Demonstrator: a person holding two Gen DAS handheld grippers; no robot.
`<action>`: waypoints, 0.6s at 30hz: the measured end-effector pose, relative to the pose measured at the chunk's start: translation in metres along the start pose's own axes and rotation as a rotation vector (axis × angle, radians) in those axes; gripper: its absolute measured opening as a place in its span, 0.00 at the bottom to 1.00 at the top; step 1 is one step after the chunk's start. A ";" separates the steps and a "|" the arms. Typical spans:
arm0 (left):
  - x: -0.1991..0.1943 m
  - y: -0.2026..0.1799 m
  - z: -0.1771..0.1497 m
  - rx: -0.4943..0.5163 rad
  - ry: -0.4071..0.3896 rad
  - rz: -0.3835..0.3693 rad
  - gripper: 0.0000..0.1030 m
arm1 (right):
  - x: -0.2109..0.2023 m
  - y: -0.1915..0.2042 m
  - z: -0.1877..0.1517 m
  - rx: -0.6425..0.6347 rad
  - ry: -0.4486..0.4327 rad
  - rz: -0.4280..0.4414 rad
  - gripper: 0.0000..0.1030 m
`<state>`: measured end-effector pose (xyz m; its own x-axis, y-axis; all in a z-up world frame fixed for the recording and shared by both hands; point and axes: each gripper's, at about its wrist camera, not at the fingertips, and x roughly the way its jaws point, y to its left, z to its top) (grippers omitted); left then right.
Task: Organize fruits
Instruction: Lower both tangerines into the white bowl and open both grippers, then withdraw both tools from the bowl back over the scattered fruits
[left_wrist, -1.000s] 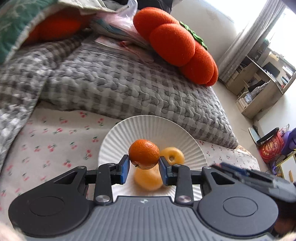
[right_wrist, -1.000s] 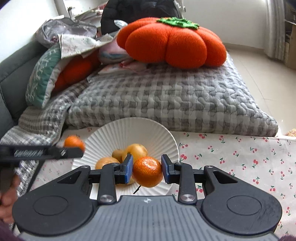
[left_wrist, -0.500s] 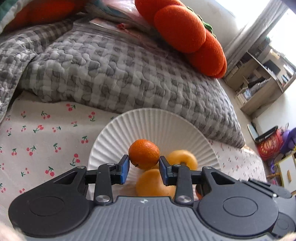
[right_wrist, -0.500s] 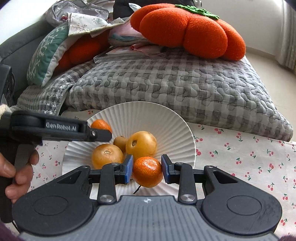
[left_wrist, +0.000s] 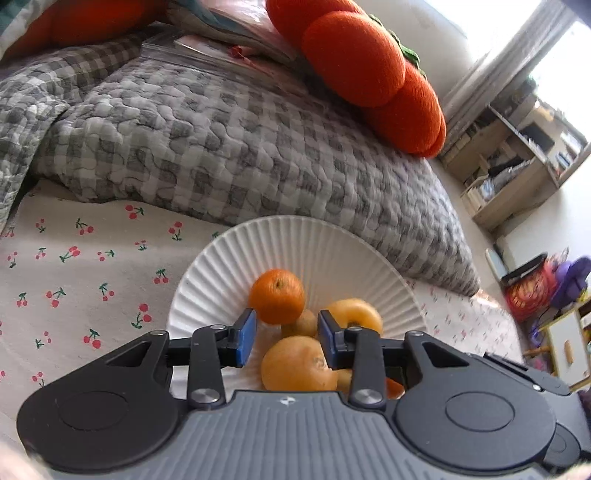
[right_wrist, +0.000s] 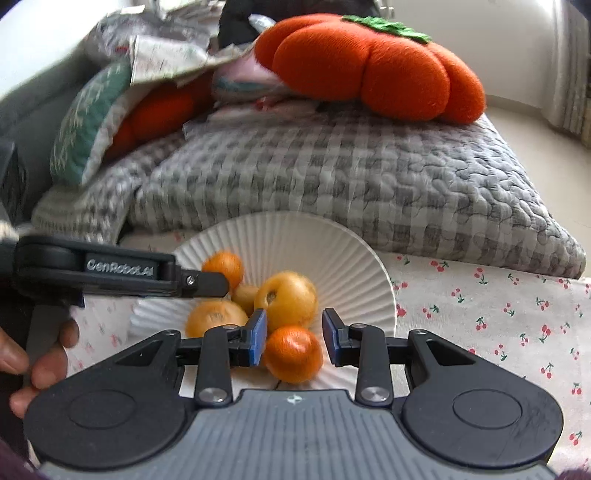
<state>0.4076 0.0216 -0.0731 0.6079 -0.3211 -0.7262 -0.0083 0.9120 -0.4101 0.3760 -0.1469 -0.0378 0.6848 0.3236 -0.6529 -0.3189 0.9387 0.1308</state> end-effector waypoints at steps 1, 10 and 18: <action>-0.003 0.002 0.001 -0.008 -0.005 -0.002 0.32 | -0.002 -0.002 0.001 0.007 -0.003 -0.005 0.30; -0.031 0.009 0.001 -0.032 0.003 0.017 0.33 | -0.015 -0.007 -0.002 0.056 0.004 -0.027 0.31; -0.070 0.005 -0.022 -0.039 0.013 0.057 0.36 | -0.042 0.007 -0.007 0.083 0.011 0.001 0.37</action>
<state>0.3475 0.0435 -0.0362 0.5955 -0.2724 -0.7558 -0.0737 0.9182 -0.3891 0.3401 -0.1544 -0.0149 0.6767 0.3238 -0.6612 -0.2641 0.9451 0.1926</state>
